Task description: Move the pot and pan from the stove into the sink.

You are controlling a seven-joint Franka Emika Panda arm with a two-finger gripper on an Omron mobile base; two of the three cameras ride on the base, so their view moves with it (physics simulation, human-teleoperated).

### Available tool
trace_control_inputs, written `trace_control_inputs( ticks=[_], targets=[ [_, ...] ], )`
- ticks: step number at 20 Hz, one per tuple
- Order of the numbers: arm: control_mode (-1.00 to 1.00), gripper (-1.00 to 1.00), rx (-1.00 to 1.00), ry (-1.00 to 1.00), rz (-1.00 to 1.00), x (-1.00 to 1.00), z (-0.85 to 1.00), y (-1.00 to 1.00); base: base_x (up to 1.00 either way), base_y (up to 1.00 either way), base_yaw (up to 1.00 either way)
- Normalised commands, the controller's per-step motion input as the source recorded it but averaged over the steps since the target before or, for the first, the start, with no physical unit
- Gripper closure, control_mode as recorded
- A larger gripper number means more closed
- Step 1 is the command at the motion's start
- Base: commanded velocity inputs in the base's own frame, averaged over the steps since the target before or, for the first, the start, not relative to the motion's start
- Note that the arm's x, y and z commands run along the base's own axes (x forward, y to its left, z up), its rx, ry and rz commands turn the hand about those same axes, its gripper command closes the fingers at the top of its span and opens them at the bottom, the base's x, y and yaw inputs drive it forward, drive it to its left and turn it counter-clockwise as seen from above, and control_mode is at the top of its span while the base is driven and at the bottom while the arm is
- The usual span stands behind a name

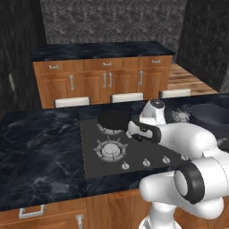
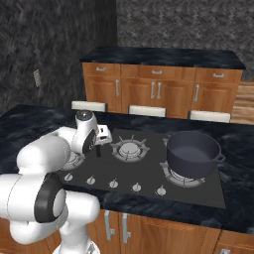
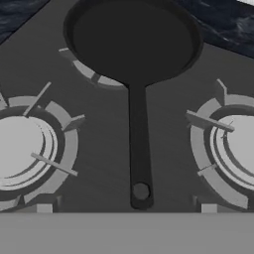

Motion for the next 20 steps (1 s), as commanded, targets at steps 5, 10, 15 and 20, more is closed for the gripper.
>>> trace_control_inputs(
  ticks=[5, 10, 15, 20],
  targets=[
    [-1.0, -1.0, 0.0, -0.02, 0.01, 0.26, -0.35, 0.03, 0.0, 0.0, 0.0],
    [-1.0, -1.0, 0.0, -0.02, 0.02, 0.27, -0.3, 0.0, 0.0, 0.0, 0.0],
    [-1.0, -1.0, 0.0, 0.0, 0.01, 0.02, -0.04, 0.0, 0.0, 0.0, 0.0],
    [-1.0, -1.0, 0.0, 0.0, 0.0, 0.17, -0.09, -0.01, 0.0, 0.0, 0.0]
  ],
)
